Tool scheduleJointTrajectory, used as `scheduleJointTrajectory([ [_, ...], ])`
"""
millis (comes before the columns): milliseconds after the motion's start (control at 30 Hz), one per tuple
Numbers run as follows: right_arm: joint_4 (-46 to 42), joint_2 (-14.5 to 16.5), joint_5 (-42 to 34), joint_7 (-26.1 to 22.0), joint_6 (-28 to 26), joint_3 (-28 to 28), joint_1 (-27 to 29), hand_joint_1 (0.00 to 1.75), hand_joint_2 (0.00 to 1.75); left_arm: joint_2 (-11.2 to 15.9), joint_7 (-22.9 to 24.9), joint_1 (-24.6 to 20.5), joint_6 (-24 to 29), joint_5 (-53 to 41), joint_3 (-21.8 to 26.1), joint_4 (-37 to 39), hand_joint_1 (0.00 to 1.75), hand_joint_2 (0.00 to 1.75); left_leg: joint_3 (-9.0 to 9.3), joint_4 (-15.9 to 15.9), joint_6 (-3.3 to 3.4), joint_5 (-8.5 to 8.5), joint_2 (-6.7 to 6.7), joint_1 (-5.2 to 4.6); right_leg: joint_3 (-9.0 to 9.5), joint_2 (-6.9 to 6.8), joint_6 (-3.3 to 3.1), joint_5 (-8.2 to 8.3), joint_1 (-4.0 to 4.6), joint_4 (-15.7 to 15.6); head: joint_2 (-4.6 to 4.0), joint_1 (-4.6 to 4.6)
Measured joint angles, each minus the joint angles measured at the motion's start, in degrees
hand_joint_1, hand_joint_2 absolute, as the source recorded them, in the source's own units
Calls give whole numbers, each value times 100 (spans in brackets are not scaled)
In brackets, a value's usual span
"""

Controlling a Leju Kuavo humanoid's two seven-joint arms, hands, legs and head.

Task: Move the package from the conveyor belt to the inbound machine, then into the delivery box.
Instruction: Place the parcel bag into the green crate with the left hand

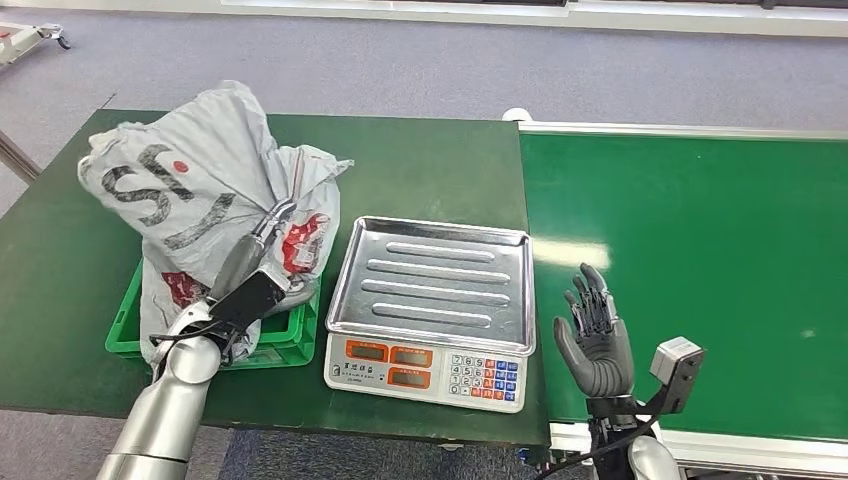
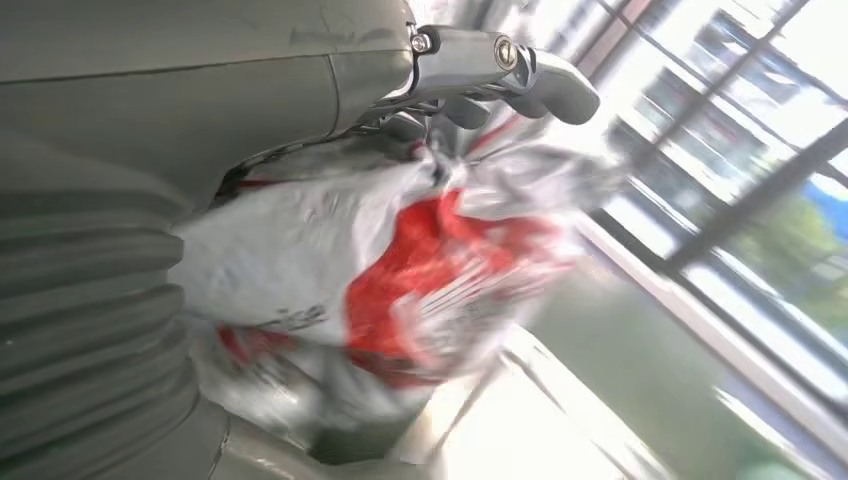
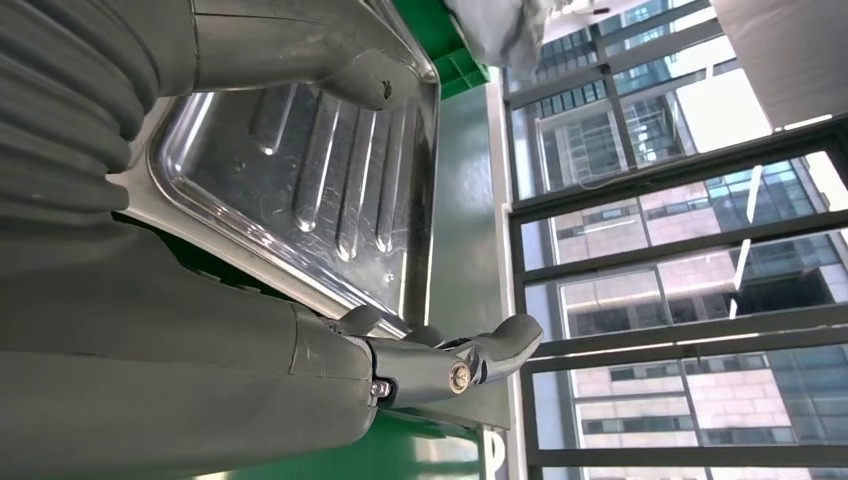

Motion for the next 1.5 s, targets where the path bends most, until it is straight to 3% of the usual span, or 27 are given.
scheduleJointTrajectory([
  [200, 112, 0, 74, 4, -37, 118, -210, 0, 175, -249, 133, 8, -722, 1324, -380, -451, 0, 175, -1, 0, 0, 0, 0, 0, 0, 1, 0, 0, 1, 0, 0, 1],
  [500, 407, 28, 185, 62, -152, 546, -584, 0, 175, -747, 209, -62, -869, 2628, -829, -581, 0, 175, -1, 0, 0, 0, 0, 0, -1, 0, 1, 1, 1, 0, 0, 1],
  [967, 901, 150, -112, 109, -139, 1163, -1126, 0, 175, -1569, 350, -533, -1449, 4654, -1168, 852, 0, 175, -3, 0, 0, 0, 0, 0, -1, 1, 3, 3, 0, 0, 0, 2],
  [1067, 947, 167, 40, 66, -400, 1279, -1140, 0, 175, -1669, 66, -525, -1245, 4763, -1168, 1144, 0, 175, -5, 0, 0, 0, 0, 0, -3, 1, 3, 2, 1, 0, 0, 1],
  [1300, 1036, 267, 595, -33, -1108, 1512, -1156, 0, 175, -1779, -374, -351, -100, 4181, -1168, 1329, 0, 175, -8, 0, 0, 0, -1, 1, -5, 1, 3, 2, 4, 0, 0, 1],
  [1433, 1041, 309, 693, -72, -1327, 1559, -1140, 0, 0, -1809, -408, -199, 174, 3934, -1168, 1324, 0, 175, -9, 0, 0, 0, -1, 1, -5, 1, 3, 2, 3, 0, 0, 1],
  [1500, 1041, 330, 709, -88, -1394, 1561, -1115, 0, 0, -1817, -415, -126, 261, 3842, -1168, 1306, 0, 175, -9, 0, 0, 0, -1, 1, -5, 1, 3, 1, 3, 0, 0, 1],
])
